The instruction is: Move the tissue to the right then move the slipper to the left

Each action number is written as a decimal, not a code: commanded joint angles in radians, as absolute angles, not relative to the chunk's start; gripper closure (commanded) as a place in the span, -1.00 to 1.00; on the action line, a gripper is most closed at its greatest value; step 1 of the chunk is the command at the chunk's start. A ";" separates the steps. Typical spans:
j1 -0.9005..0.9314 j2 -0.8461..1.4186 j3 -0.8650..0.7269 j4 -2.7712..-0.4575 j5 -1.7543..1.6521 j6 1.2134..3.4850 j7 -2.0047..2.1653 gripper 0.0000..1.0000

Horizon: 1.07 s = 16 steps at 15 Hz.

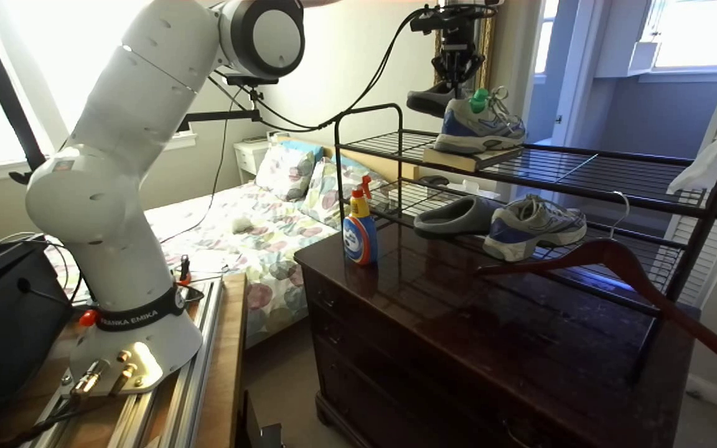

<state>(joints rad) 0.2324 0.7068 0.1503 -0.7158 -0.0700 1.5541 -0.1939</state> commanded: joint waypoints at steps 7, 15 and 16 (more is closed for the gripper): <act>0.238 0.651 0.139 -0.970 -0.082 1.862 -0.225 0.97; 0.267 0.545 0.102 -1.171 -0.131 1.935 -0.119 0.61; 0.264 0.523 0.109 -1.192 -0.128 1.916 -0.131 0.38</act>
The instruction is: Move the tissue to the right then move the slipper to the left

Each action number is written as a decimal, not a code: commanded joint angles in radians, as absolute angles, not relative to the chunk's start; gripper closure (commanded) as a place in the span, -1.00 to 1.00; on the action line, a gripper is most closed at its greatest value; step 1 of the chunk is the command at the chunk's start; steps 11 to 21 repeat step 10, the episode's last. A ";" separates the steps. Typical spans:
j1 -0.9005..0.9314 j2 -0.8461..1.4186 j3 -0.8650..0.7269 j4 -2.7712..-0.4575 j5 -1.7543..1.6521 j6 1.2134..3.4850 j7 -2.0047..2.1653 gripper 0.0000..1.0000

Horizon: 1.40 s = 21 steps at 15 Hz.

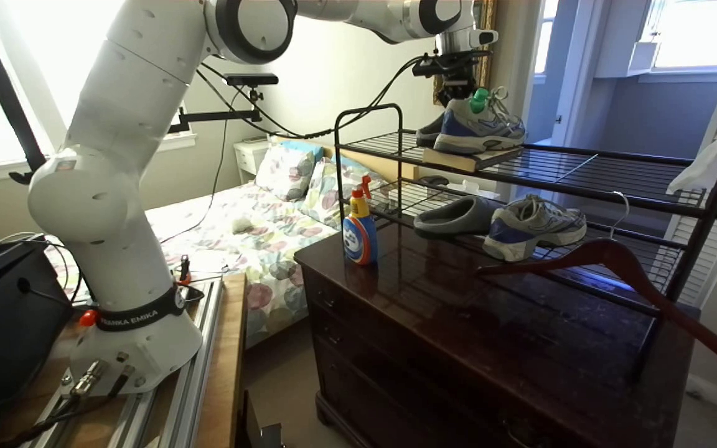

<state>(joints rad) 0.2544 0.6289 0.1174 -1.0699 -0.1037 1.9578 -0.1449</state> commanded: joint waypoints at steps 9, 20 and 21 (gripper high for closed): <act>0.254 0.425 0.116 -1.227 -0.131 1.883 -0.156 -0.35; 0.252 0.407 0.114 -1.242 -0.138 1.900 -0.163 -0.48; 0.252 0.407 0.114 -1.242 -0.138 1.900 -0.163 -0.48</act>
